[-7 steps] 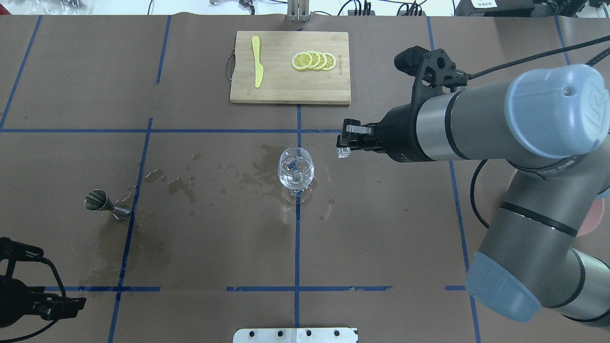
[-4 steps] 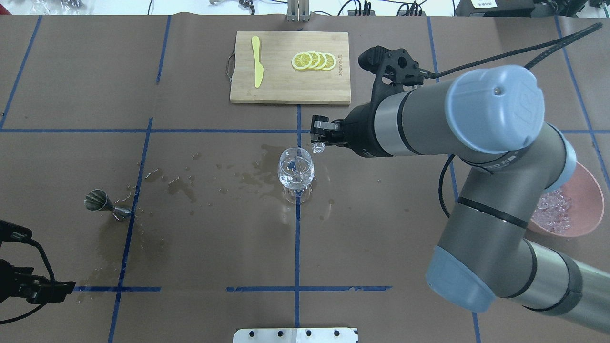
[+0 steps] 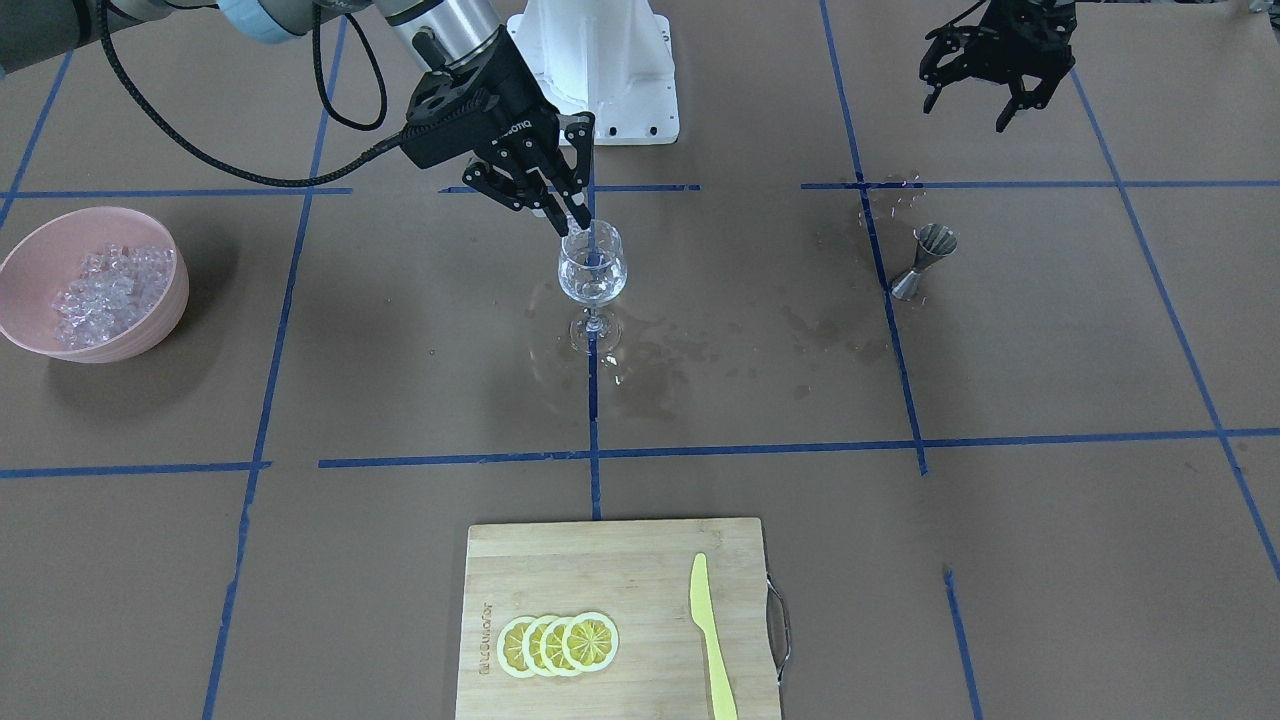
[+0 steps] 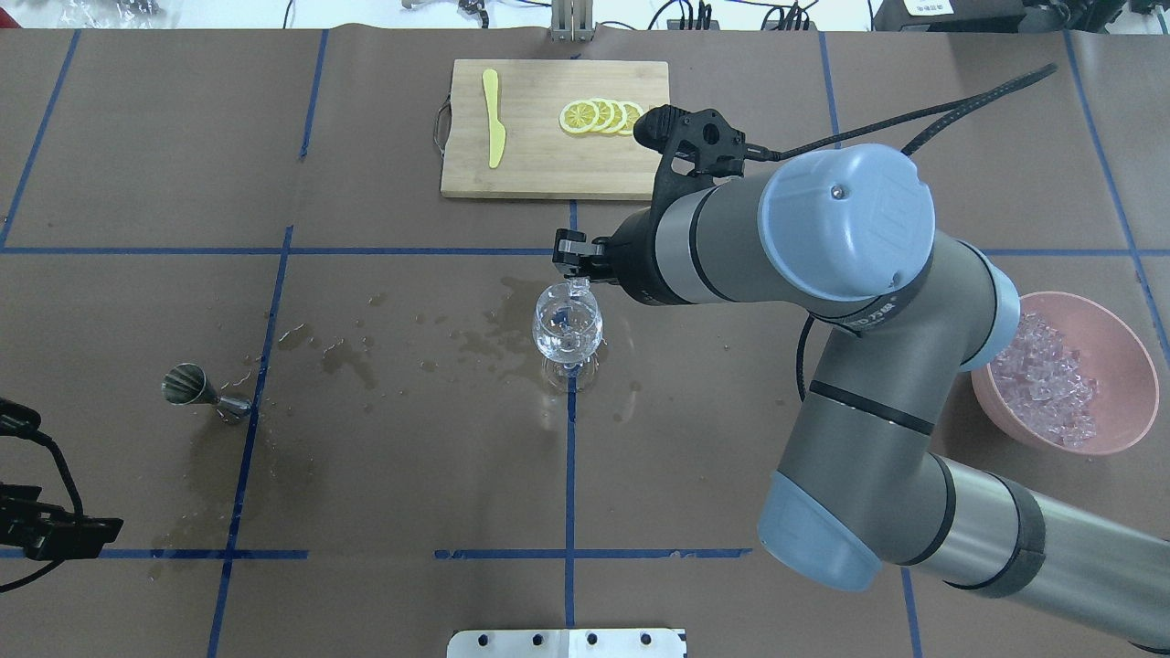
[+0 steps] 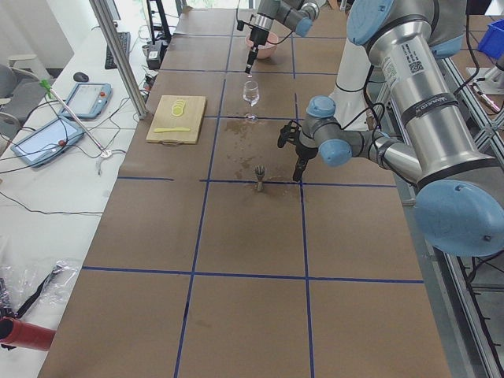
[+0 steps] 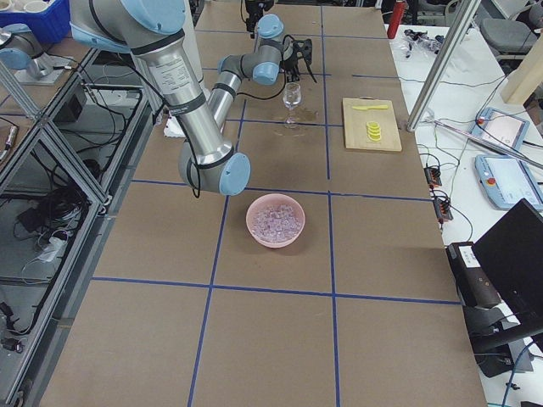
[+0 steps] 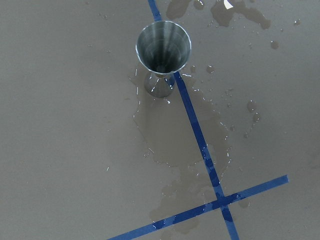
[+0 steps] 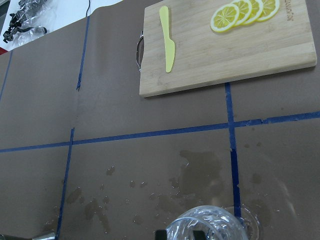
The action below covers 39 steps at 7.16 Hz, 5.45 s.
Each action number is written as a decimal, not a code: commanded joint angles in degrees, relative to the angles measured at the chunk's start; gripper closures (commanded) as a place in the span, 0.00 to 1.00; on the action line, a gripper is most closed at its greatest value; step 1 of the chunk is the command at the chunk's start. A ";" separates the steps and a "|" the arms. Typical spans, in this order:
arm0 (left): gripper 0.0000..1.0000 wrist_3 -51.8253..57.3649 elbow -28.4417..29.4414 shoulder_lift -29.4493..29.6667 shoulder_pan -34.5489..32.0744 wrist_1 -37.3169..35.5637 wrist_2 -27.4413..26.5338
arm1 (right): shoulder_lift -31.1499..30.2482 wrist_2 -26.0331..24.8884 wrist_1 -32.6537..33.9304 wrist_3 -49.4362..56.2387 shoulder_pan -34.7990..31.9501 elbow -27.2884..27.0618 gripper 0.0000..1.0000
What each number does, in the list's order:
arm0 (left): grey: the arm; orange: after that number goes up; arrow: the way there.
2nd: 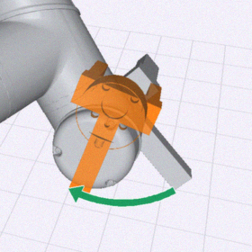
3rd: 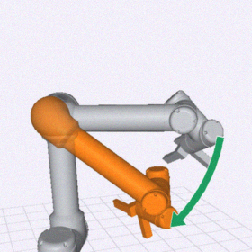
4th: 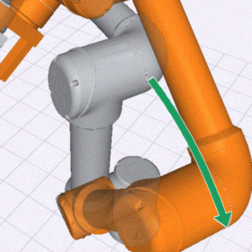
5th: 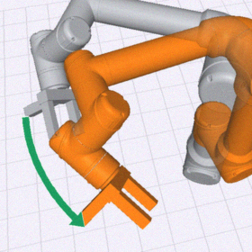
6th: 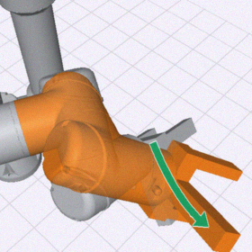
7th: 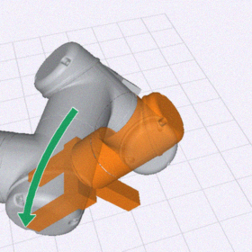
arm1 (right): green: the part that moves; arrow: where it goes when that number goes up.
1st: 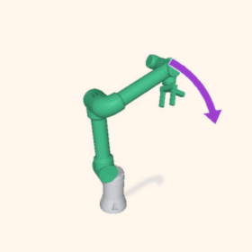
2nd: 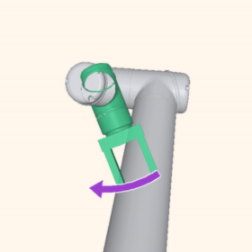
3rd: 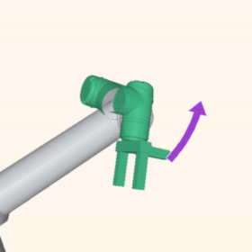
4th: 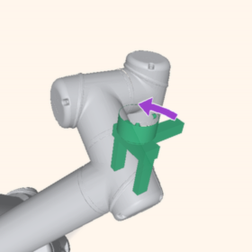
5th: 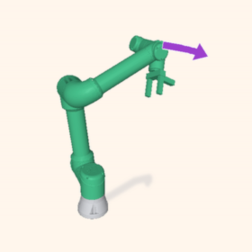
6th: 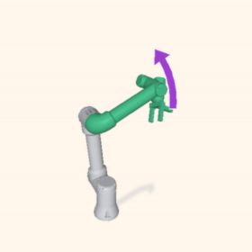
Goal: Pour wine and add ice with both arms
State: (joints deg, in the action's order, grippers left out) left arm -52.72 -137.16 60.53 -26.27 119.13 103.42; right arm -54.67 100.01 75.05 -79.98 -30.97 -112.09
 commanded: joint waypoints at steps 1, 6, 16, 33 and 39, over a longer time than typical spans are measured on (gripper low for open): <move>0.00 2.70 -1.79 0.82 -2.72 -3.37 0.64 | 1.75 -1.65 -0.08 0.00 1.00 2.21 1.00; 0.00 14.35 -5.39 6.94 -13.24 -17.13 5.38 | 1.94 -1.74 -0.08 0.26 1.00 2.57 0.95; 0.00 41.61 1.96 26.71 -36.28 -38.18 5.66 | 1.85 -1.05 5.77 0.17 0.13 -1.45 0.01; 0.00 60.89 39.08 34.05 -61.70 -37.21 28.24 | -31.54 27.89 32.71 82.35 -52.70 3.18 0.00; 0.00 55.02 46.97 32.55 -62.23 -34.51 29.91 | -37.35 37.98 24.04 82.44 -59.99 12.74 0.00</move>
State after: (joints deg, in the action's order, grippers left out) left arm 4.83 -92.15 93.04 -88.54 82.86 132.79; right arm -91.94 136.30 102.68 2.46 -90.05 -102.59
